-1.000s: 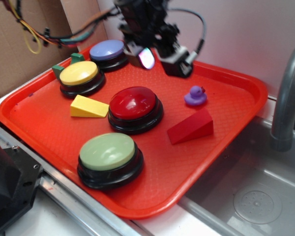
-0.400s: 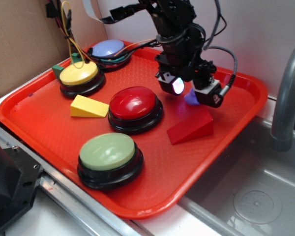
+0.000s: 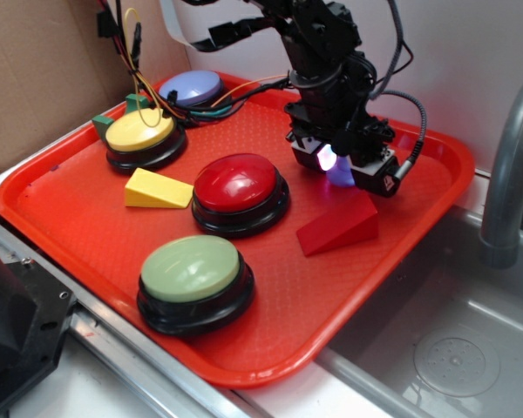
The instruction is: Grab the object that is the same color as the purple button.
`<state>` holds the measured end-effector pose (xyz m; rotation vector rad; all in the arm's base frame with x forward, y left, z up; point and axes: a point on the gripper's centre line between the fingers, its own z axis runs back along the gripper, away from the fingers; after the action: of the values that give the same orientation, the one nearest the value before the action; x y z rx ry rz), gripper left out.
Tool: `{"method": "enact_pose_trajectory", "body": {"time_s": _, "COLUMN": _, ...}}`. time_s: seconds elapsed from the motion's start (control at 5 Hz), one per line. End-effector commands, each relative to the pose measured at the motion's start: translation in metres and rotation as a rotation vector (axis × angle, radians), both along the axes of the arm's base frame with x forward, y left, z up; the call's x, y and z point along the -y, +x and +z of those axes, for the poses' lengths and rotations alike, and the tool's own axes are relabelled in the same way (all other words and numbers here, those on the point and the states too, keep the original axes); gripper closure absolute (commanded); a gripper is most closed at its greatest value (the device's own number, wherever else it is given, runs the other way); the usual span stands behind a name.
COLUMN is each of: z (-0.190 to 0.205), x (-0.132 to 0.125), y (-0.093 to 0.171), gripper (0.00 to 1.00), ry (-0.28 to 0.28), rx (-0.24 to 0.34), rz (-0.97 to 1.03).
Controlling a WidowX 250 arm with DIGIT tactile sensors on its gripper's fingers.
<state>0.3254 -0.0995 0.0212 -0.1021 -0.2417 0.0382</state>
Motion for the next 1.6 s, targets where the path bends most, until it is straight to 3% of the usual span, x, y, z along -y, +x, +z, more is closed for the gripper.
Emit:
{"method": "enact_pose_trajectory", "body": {"time_s": 0.0, "z": 0.034, "x": -0.009, "y": 0.008, "gripper": 0.95, "ry": 0.003, "rx": 0.042, "rz": -0.051}}
{"method": "enact_pose_trajectory", "body": {"time_s": 0.2, "z": 0.068, "x": -0.023, "y": 0.0, "gripper": 1.0, "ry": 0.011, "rx": 0.057, "rz": -0.073}}
{"method": "enact_pose_trajectory", "body": {"time_s": 0.6, "z": 0.124, "x": -0.06, "y": -0.032, "gripper": 1.0, "ry": -0.033, "rx": 0.096, "rz": -0.071}}
{"method": "enact_pose_trajectory", "body": {"time_s": 0.8, "z": 0.144, "x": -0.083, "y": -0.055, "gripper": 1.0, "ry": 0.04, "rx": 0.06, "rz": -0.006}}
{"method": "enact_pose_trajectory", "body": {"time_s": 1.2, "z": 0.159, "x": -0.118, "y": -0.096, "gripper": 1.0, "ry": 0.121, "rx": -0.041, "rz": 0.099}}
{"method": "enact_pose_trajectory", "body": {"time_s": 1.4, "z": 0.168, "x": -0.125, "y": -0.11, "gripper": 1.0, "ry": 0.118, "rx": 0.008, "rz": 0.172}}
